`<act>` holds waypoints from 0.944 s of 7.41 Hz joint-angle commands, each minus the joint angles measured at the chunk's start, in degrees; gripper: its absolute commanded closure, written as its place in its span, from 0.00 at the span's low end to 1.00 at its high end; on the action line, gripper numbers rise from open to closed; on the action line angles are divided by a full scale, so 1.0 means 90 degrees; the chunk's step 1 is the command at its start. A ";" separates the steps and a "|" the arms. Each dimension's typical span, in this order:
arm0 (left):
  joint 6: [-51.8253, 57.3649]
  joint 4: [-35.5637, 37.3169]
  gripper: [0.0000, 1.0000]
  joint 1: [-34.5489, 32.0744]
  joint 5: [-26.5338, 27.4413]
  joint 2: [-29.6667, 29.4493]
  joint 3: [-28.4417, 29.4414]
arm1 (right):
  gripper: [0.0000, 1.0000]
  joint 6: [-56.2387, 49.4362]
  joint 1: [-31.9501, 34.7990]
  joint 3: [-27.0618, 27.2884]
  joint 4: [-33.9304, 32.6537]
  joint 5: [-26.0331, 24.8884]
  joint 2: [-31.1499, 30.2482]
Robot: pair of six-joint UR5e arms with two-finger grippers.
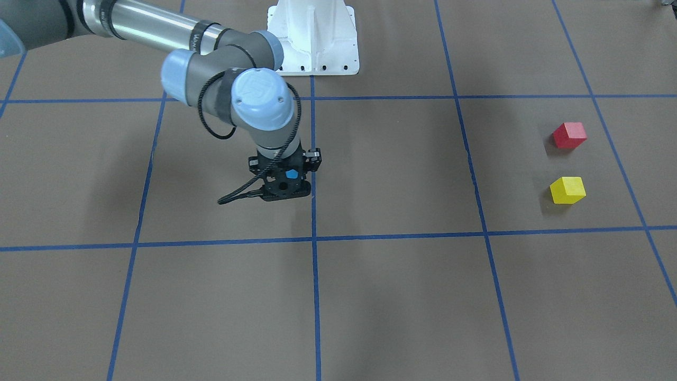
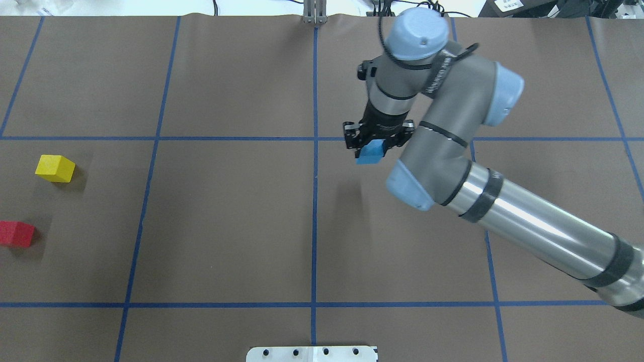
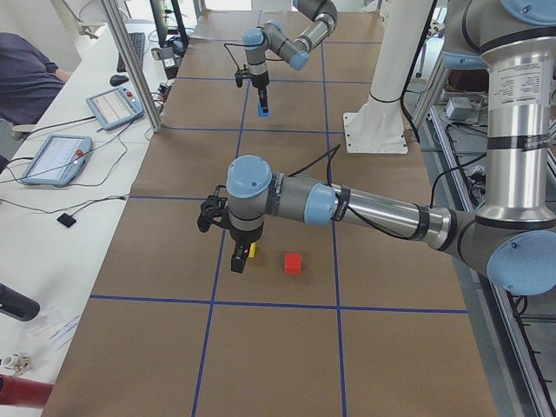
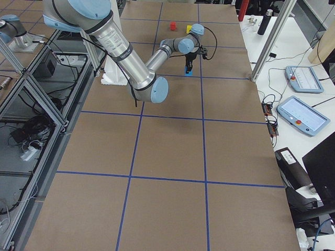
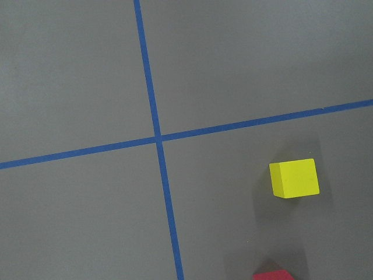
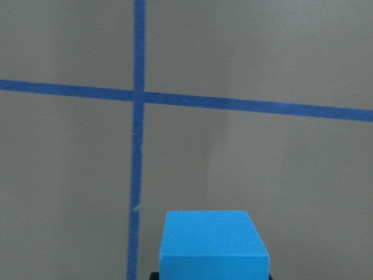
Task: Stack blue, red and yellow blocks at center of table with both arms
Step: 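Carry the blue cube with the right gripper to the table center and lower it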
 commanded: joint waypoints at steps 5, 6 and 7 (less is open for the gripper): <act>0.0000 0.0000 0.00 0.0012 0.0001 0.0000 -0.0003 | 1.00 0.1365 -0.0309 -0.0551 0.0153 -0.0074 0.0306; 0.0009 0.0000 0.00 0.0022 0.0001 0.0000 0.0006 | 1.00 0.1365 -0.0328 -0.0571 0.0163 -0.0074 0.0316; 0.0009 0.0000 0.00 0.0022 0.0001 0.0000 0.0006 | 1.00 0.1355 -0.0367 -0.0581 0.0163 -0.0074 0.0307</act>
